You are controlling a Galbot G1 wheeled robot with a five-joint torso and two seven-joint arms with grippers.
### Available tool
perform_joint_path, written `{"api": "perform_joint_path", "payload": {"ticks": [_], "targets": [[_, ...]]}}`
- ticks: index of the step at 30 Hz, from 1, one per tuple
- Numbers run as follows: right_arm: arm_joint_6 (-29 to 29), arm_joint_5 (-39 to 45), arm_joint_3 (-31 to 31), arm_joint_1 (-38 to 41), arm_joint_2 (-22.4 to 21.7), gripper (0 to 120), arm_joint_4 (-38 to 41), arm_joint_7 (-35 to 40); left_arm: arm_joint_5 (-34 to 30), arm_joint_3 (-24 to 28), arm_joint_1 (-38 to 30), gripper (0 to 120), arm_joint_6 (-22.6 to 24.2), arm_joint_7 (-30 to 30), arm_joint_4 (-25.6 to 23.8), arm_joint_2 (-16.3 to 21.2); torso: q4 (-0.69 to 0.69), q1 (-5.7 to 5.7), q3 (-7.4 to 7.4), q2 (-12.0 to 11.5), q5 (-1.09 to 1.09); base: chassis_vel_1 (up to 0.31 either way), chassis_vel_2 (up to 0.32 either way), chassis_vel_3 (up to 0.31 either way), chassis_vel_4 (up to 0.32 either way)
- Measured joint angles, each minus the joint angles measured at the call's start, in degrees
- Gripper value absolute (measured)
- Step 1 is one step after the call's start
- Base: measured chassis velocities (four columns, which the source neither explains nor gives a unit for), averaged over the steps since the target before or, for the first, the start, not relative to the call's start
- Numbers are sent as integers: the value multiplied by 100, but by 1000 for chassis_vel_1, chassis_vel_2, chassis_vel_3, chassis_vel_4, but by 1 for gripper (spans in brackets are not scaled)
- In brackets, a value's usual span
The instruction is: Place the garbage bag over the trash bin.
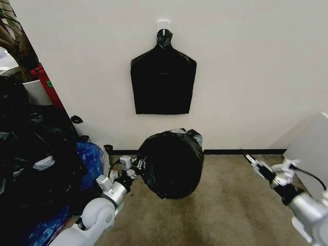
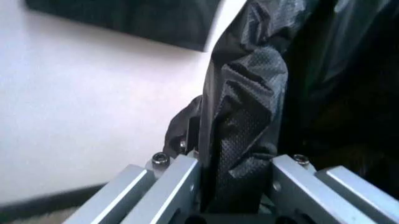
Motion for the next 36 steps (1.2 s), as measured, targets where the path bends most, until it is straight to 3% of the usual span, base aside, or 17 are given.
{"api": "perform_joint_path", "payload": {"ticks": [4,18,28,36], "targets": [[-355,-489,-304,372,-184,100,-41,236,330,-40,35,0,-104,503,-45,80,-1,0,0,0,0,0,0,0,0],[-413,-1738,-820,842,-534,100,-393,-133,455,-85,133,0,-96,739,-398,206,-2,0,-1,0,0,0,0,0,0],[-337,-1763,-1006,1223,-524,100,-803,174,585,-90,364,0,-87,908,-606,206,0,0,-1,0,1,0,0,0,0],[-271,-1682,-755,1038,-479,100,-692,243,586,-129,401,0,-89,910,-658,225,-1,0,-1,0,1,0,0,0,0]]}}
